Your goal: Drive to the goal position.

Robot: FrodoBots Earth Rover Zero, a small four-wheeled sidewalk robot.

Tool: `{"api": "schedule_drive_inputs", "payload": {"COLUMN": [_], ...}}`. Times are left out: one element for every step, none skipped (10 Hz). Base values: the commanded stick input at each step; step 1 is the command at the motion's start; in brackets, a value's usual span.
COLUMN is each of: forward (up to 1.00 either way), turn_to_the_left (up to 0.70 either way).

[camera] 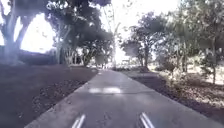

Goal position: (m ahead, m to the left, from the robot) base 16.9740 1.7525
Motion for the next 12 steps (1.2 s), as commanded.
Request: {"api": "schedule_drive_inputs", "payload": {"forward": [1.00, 1.00, 1.00, 1.00, 1.00, 1.00, 1.00, 1.00, 1.00, 1.00, 1.00, 1.00], "turn_to_the_left": [0.40, 0.00, 0.00, 0.00, 0.00, 0.00, 0.00, 0.00, 0.00, 0.00, 0.00, 0.00]}}
